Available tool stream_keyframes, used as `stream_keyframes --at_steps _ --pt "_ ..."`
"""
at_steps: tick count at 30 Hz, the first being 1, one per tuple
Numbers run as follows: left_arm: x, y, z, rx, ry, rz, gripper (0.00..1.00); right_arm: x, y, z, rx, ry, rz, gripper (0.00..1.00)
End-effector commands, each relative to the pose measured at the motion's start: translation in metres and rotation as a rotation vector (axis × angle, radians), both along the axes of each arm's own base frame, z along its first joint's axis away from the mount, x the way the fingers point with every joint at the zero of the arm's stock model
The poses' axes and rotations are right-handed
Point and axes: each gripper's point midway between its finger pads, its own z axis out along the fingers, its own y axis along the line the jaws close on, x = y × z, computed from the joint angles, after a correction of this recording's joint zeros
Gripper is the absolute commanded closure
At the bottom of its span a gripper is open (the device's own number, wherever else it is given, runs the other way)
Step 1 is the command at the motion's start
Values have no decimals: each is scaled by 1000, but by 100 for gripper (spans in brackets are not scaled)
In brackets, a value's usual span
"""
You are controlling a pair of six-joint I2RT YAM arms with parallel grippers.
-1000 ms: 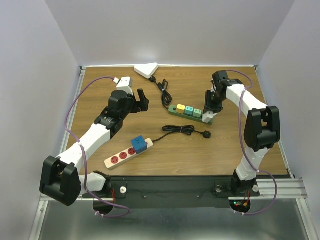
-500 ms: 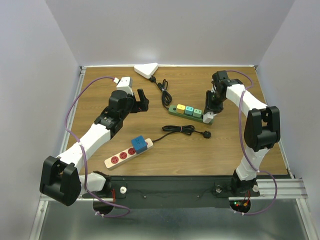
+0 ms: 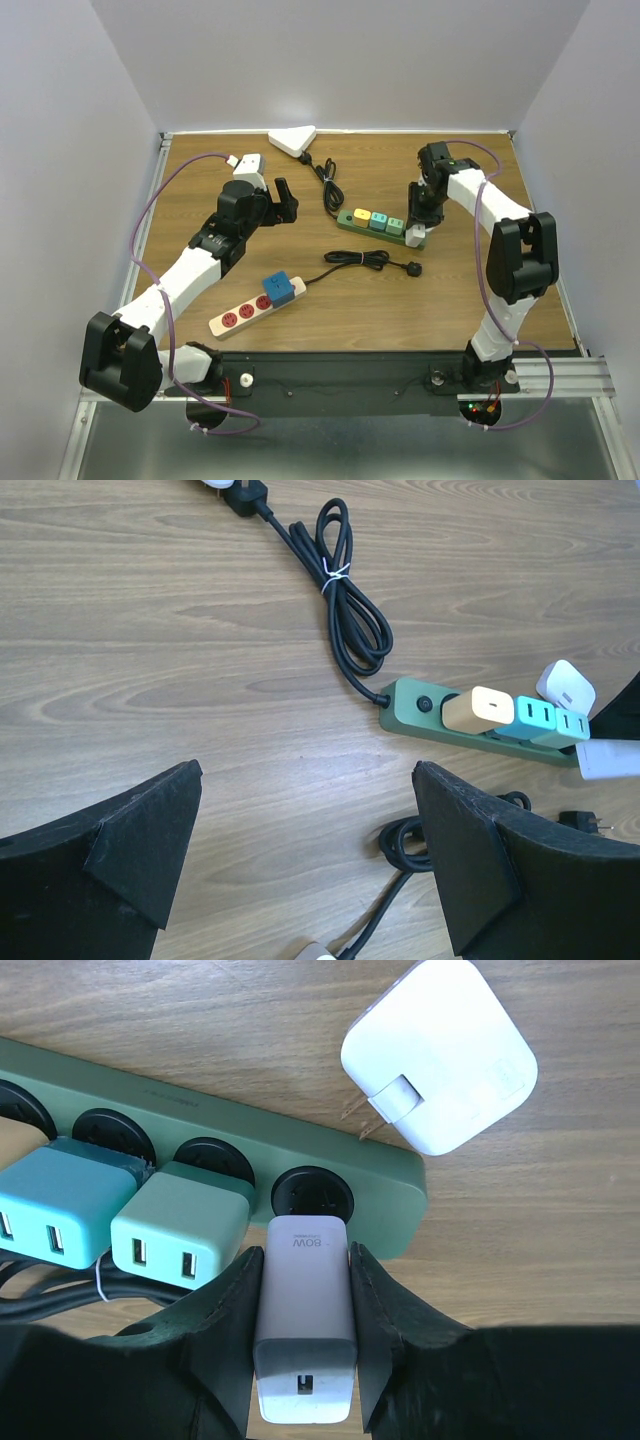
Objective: Insert the plug
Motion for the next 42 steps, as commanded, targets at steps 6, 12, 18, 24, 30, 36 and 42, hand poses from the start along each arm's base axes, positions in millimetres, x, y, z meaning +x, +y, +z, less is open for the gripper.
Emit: stream_keyframes --at_steps 6,12,18,24,30,36,42 --pt "4 1 17 -24 -57 3 1 1 -3 6 -111 -52 -19 100" --pt "4 0 17 -25 -54 0 1 1 -4 -5 -131 -73 -46 100" --pt "5 0 17 -25 -54 0 1 8 -4 -12 -155 -90 -52 99" --pt "5 0 15 -23 -52 0 1 17 -3 -17 -169 -92 -54 100" --pt "5 0 15 -22 -51 0 1 12 -2 -25 -196 -88 -51 99" --pt "5 0 14 -19 -48 -1 1 7 -3 -29 -224 -98 -66 99" --pt "5 0 16 -22 -51 0 1 -12 -4 -34 -256 -98 -86 100"
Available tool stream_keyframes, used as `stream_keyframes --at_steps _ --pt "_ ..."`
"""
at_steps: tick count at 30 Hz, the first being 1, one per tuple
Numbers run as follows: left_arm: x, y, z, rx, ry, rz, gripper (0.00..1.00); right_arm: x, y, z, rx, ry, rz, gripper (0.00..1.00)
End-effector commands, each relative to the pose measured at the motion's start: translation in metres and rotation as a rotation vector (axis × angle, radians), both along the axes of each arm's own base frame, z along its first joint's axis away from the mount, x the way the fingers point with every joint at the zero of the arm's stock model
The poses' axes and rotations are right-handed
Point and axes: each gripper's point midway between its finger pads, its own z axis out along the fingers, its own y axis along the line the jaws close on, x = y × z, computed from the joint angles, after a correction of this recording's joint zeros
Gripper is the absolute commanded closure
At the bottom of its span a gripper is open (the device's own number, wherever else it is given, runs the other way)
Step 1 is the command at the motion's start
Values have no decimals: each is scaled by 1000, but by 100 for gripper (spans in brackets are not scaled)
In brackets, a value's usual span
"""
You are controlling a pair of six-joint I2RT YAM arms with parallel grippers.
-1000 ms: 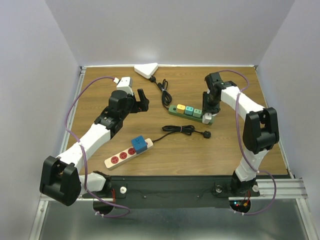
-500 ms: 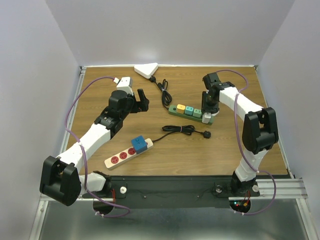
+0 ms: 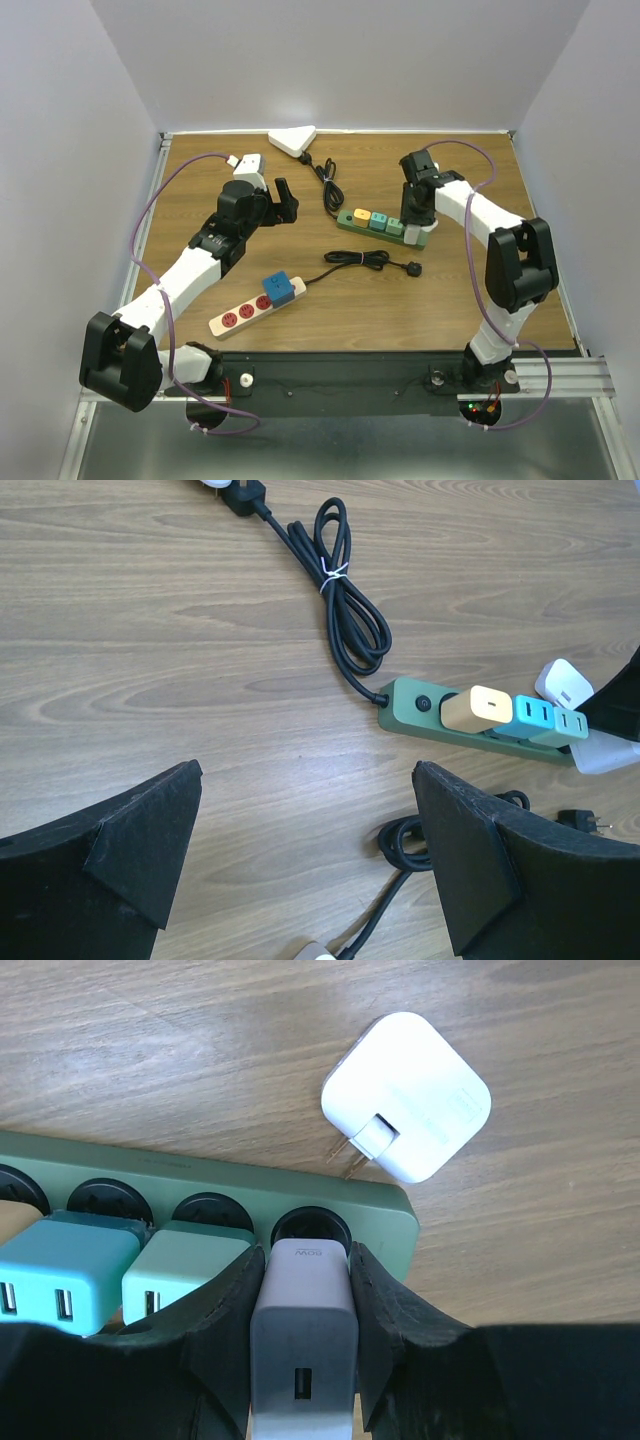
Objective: Insert the plug
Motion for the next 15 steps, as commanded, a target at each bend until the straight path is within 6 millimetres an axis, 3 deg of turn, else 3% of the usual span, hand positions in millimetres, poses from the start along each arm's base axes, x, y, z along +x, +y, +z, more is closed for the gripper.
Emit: stream_keyframes --at_steps 1,9,15 --pt "5 1 16 -22 -53 5 1 -31 -9 -31 -75 85 -25 99" --pt "4 1 16 -20 -52 4 1 -40 -13 -12 -108 7 -54 100" --pt "2 3 17 -21 -55 9 1 -36 -16 -24 -134 21 -38 100"
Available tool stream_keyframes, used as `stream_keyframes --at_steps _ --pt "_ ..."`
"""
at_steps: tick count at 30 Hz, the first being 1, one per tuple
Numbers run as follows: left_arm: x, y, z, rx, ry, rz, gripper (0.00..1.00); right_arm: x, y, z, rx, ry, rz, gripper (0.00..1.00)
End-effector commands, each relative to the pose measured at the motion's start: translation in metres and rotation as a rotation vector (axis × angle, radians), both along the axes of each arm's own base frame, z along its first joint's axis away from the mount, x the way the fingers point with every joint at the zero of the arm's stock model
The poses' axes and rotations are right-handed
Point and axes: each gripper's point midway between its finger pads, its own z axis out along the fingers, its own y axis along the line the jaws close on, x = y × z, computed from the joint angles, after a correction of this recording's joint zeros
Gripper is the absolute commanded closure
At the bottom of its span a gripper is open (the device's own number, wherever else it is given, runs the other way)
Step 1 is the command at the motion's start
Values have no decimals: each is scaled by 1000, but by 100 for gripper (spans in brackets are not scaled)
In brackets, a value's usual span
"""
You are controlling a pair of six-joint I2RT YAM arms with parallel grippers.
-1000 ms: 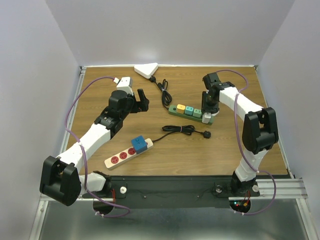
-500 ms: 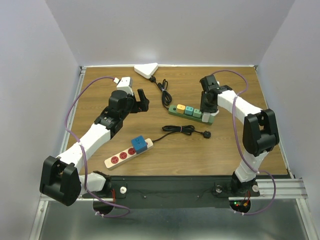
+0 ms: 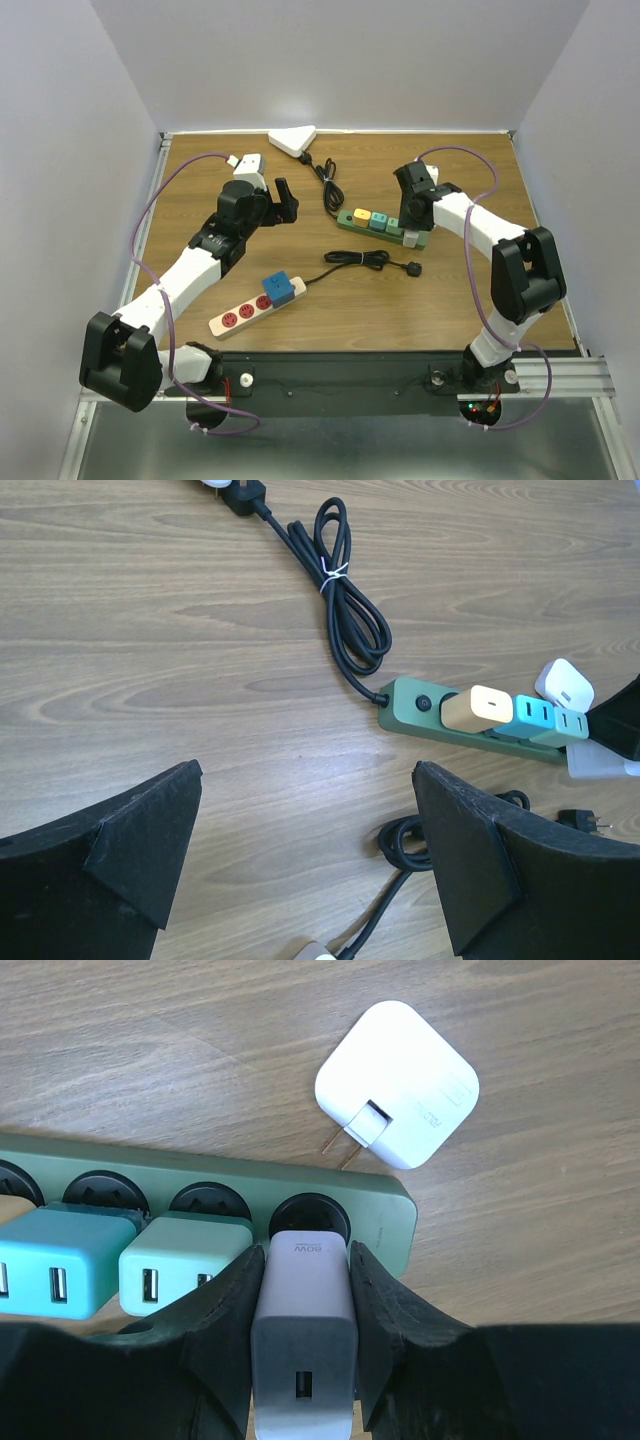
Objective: Insert the plug
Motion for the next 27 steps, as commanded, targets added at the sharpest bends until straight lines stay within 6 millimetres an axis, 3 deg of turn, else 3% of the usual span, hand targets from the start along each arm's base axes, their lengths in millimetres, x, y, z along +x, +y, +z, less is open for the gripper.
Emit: stream_keyframes --at_steps 1,7,23,27 --pt "2 4 17 -19 -55 10 1 -23 -14 -27 -79 110 1 100" --pt "2 4 19 -19 -58 13 1 -40 -20 -43 -76 126 -12 100" --pt "0 4 20 -23 -58 6 1 -25 -28 -65 -63 160 5 100" --pt "0 4 20 -21 -58 7 1 -33 -25 -80 -44 196 10 100"
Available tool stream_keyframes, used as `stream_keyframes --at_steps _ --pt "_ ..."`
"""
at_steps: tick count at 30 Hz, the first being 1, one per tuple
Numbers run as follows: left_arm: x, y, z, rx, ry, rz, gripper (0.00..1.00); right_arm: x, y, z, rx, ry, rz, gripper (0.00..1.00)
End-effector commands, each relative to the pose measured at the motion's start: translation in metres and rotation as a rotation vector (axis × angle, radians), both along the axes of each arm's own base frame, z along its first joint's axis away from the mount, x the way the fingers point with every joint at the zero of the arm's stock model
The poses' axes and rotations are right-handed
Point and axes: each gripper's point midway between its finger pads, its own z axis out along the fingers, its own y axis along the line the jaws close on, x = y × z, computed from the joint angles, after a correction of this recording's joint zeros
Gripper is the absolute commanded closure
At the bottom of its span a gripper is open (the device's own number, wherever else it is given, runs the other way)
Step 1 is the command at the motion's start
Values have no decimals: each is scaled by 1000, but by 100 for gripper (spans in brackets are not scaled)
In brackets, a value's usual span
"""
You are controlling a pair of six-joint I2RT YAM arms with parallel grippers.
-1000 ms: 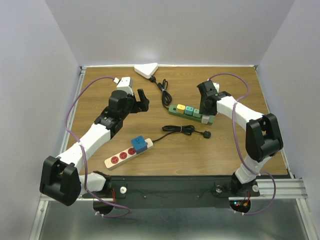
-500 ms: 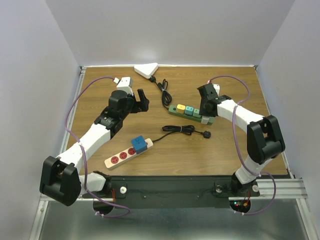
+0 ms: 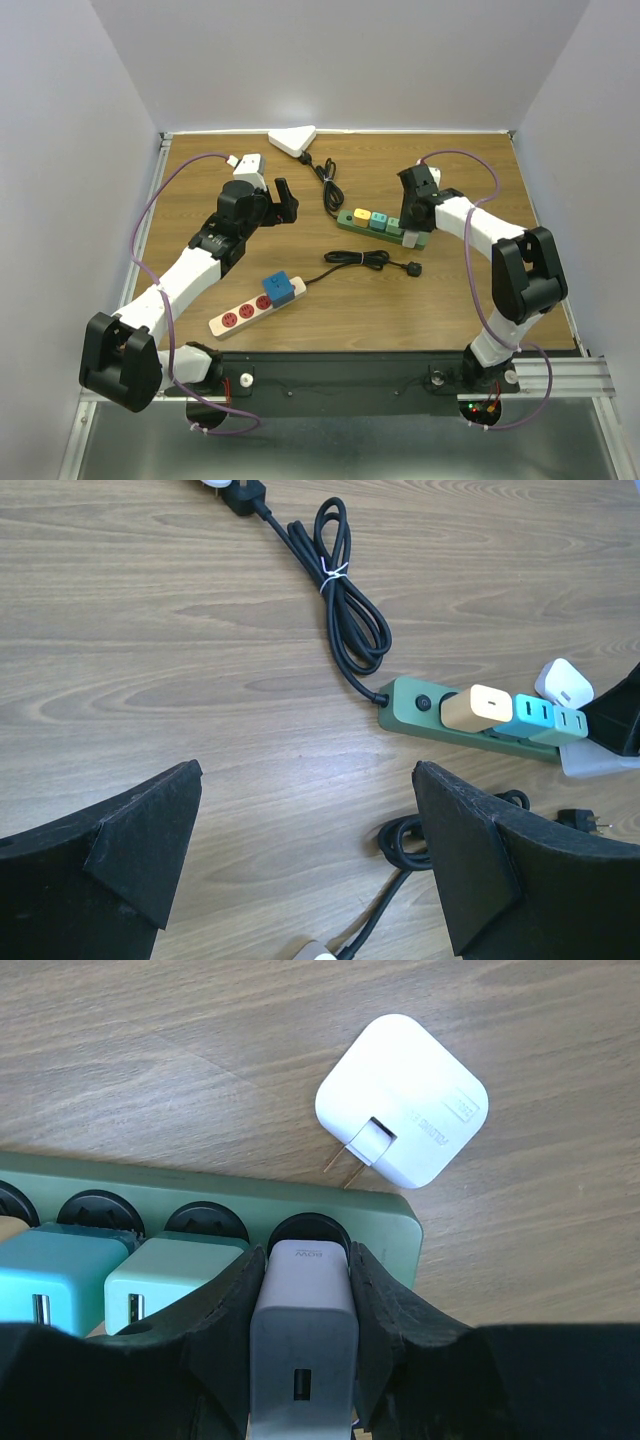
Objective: Insert the plug
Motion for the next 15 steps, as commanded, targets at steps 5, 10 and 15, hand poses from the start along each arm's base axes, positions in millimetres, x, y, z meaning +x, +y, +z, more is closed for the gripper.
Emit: stream_keyframes --at_steps 5,10,15 --pt "0 4 20 -24 -57 8 1 -40 -18 -60 -55 220 21 100" --pt "1 5 21 -20 -59 15 1 -30 -18 -29 -50 158 18 98" --pt "2 5 22 -17 -57 16 1 -22 -14 -1 -25 109 21 79"
